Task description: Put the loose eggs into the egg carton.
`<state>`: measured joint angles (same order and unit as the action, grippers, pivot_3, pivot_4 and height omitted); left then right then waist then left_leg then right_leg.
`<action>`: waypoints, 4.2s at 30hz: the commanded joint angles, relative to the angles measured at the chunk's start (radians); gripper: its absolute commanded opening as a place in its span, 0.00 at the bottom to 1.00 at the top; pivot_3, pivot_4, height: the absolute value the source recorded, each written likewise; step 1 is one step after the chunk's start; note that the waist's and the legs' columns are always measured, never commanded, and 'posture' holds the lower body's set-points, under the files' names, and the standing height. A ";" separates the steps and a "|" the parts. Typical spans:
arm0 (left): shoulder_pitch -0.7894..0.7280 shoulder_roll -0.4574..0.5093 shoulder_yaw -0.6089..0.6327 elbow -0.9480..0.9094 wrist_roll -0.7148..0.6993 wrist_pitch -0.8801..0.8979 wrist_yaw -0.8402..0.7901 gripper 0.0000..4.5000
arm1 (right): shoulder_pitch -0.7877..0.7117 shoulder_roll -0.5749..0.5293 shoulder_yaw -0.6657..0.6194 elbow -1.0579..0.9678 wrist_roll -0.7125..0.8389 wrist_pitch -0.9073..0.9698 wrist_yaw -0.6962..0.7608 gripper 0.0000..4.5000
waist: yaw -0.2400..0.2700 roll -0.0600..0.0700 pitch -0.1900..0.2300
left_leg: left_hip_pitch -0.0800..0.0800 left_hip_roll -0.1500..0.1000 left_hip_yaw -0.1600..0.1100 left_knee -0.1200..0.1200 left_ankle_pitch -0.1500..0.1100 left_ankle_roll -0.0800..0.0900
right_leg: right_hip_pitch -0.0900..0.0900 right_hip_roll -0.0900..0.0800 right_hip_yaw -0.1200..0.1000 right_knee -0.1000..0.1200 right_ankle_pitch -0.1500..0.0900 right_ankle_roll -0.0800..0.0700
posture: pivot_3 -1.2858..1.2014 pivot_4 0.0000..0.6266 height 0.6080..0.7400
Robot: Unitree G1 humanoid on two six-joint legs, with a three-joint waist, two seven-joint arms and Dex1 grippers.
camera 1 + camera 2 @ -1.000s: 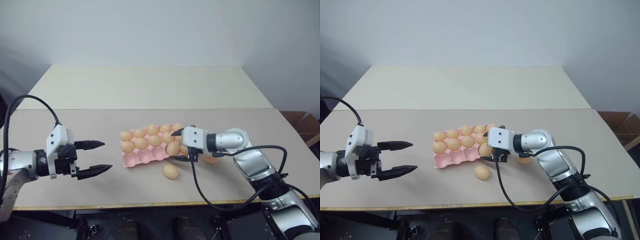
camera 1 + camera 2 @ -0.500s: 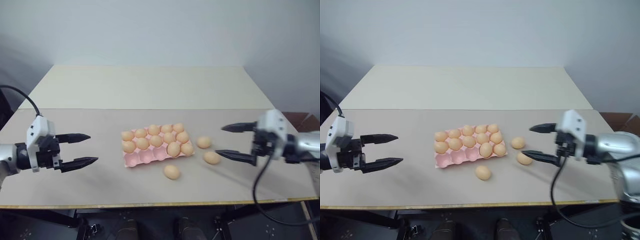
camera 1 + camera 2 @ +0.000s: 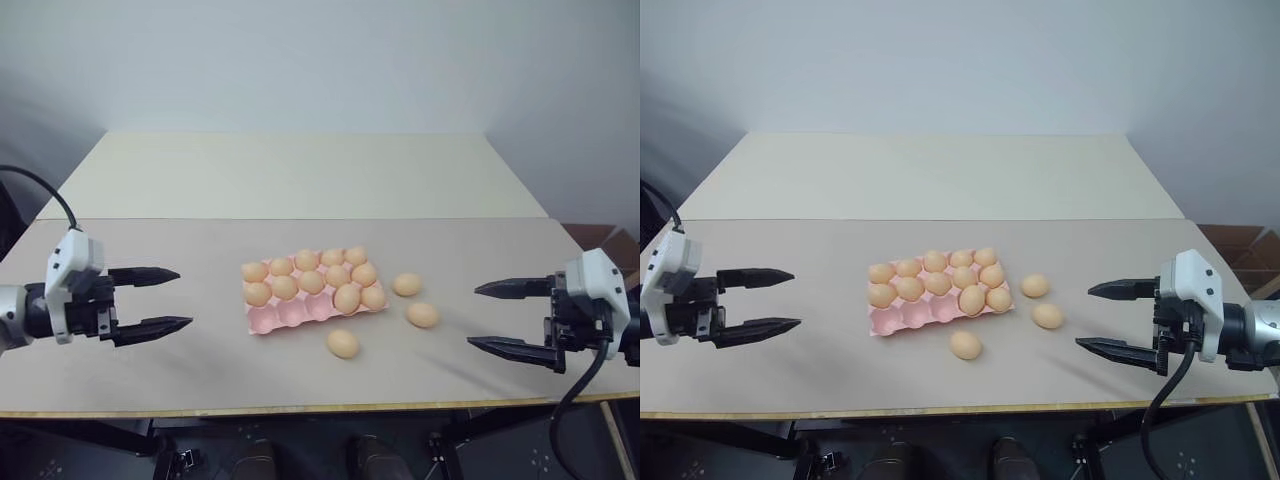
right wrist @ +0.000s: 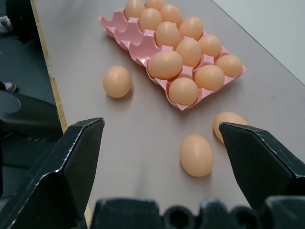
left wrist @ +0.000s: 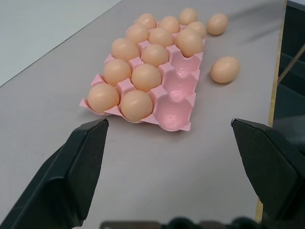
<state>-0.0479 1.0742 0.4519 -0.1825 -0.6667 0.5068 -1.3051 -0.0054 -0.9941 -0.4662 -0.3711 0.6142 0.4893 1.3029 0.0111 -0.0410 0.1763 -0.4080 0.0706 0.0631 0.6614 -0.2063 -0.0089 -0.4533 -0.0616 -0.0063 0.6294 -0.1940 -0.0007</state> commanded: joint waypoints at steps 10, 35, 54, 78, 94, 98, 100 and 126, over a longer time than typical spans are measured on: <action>0.004 0.005 0.031 -0.043 -0.015 0.008 0.025 1.00 | -0.058 -0.013 -0.007 -0.048 0.055 -0.035 -0.001 1.00 | 0.000 0.000 0.000 | 0.000 0.000 0.000 0.000 0.000 0.000 | 0.000 0.000 0.000 0.000 0.000 0.000 | 0.52 0.24 1.00; -0.053 0.001 -0.057 -0.038 -0.002 0.003 0.020 1.00 | -0.507 0.278 0.988 -0.125 -0.442 0.241 -0.372 1.00 | -0.008 -0.001 -0.001 | -0.005 0.000 0.001 0.000 0.000 0.000 | -0.005 0.000 0.000 0.001 0.000 0.000 | 0.52 0.24 1.00; -0.019 -0.006 -0.036 -0.063 -0.002 -0.007 0.046 1.00 | -0.635 0.452 0.814 -0.050 -0.363 0.220 -0.424 0.42 | -0.017 -0.001 -0.001 | -0.004 0.001 0.000 0.000 0.000 0.000 | -0.005 0.002 -0.001 0.002 0.002 0.001 | 0.52 0.24 1.00; -0.023 -0.027 -0.045 -0.051 0.009 -0.033 0.055 1.00 | -0.475 0.259 0.371 -0.066 -0.156 0.122 -0.254 1.00 | -0.002 -0.001 -0.001 | -0.007 0.000 0.000 0.000 0.000 0.000 | -0.004 0.000 -0.002 -0.001 0.004 0.005 | 0.52 0.24 1.00; -0.023 -0.037 -0.011 0.036 0.019 -0.055 0.015 1.00 | 0.038 0.064 -0.113 0.068 -0.038 -0.078 -0.016 1.00 | -0.004 -0.002 -0.001 | 0.000 0.001 0.001 0.000 0.000 0.000 | 0.000 0.001 0.001 0.000 0.001 -0.001 | 0.52 0.24 1.00; -0.007 -0.039 0.001 0.021 0.016 -0.047 0.014 1.00 | 0.049 0.059 -0.110 0.048 -0.013 -0.084 -0.028 1.00 | -0.005 -0.002 -0.001 | 0.001 0.000 0.002 0.000 0.000 -0.001 | -0.001 0.001 0.002 0.000 0.001 -0.001 | 0.52 0.24 1.00; -0.006 -0.041 0.000 0.015 0.016 -0.045 0.019 1.00 | 0.048 0.056 -0.106 0.046 -0.013 -0.089 -0.031 1.00 | -0.005 -0.002 -0.001 | 0.001 0.000 0.002 0.000 0.000 -0.001 | 0.000 0.001 0.002 0.001 0.001 -0.001 | 0.52 0.24 1.00; 0.023 -0.062 -0.001 -0.081 -0.016 -0.002 0.065 1.00 | -0.269 0.170 0.537 0.202 -0.462 -0.100 -0.348 1.00 | -0.010 -0.002 -0.001 | -0.001 0.000 0.005 -0.001 0.000 -0.001 | -0.003 0.001 0.005 0.001 0.001 0.000 | 0.52 0.24 1.00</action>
<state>-0.0264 1.0076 0.4153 -0.2325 -0.6695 0.5037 -1.2449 -0.2463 -0.8243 0.0770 -0.1574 0.1586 0.3817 0.9676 0.0015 -0.0431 0.1750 -0.4085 0.0706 0.0680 0.6609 -0.2061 -0.0094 -0.4564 -0.0606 -0.0013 0.6301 -0.1931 -0.0011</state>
